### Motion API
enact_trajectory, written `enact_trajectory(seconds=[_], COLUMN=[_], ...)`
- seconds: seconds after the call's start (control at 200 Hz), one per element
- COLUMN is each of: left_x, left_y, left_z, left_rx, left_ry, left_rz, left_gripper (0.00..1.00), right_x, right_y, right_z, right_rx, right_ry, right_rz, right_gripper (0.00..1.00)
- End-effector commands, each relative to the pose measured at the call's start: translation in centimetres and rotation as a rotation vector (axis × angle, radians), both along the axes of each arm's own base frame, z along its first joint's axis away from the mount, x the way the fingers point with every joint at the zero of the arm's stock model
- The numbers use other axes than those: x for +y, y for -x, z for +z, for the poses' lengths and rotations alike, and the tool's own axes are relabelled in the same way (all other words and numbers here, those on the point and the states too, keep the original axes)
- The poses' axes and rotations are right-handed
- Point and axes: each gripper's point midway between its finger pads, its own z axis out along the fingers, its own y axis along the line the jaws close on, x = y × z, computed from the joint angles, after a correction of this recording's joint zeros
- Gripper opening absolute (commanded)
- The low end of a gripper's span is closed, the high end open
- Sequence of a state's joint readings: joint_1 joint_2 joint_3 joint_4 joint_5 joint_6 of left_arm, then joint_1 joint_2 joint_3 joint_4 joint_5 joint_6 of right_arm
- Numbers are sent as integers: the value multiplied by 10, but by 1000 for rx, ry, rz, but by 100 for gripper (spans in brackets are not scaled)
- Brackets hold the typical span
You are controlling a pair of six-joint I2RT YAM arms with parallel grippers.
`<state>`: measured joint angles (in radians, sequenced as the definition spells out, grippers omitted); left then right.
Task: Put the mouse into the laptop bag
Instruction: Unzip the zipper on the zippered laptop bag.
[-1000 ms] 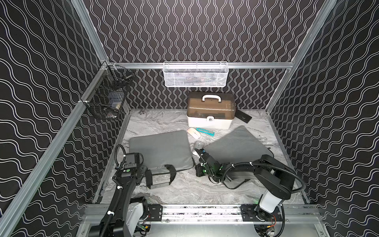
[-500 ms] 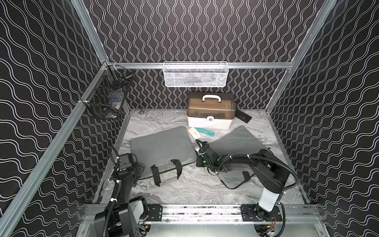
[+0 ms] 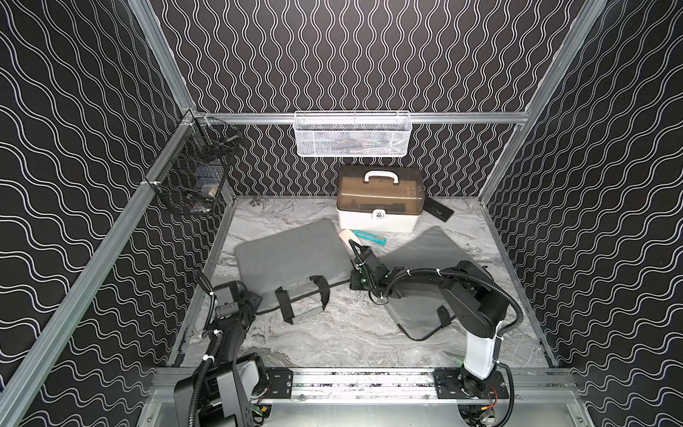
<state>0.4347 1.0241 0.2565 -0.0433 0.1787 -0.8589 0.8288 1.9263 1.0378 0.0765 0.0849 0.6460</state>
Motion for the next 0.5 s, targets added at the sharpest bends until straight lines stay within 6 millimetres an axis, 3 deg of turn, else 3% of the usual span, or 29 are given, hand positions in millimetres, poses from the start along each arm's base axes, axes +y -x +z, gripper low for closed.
enact_trajectory(seconds=[0.0,0.265,0.41,0.495], left_x=[-11,3,11,19], left_y=[3,29,48,61], left_z=[-7,-11,-4,8], left_rx=[26,122,192,253], left_ry=[76,16,-21,-61], left_rz=[-10,104,170,212], left_gripper=[0,0,0,0], right_x=[0,16,9,1], right_y=[37,80,67,49], right_z=[-24,-24,-28,-27], right_rx=[130,219,210,199], right_ry=[44,15,53,46], right_rz=[77,127,77,44], right_gripper=[0,0,0,0])
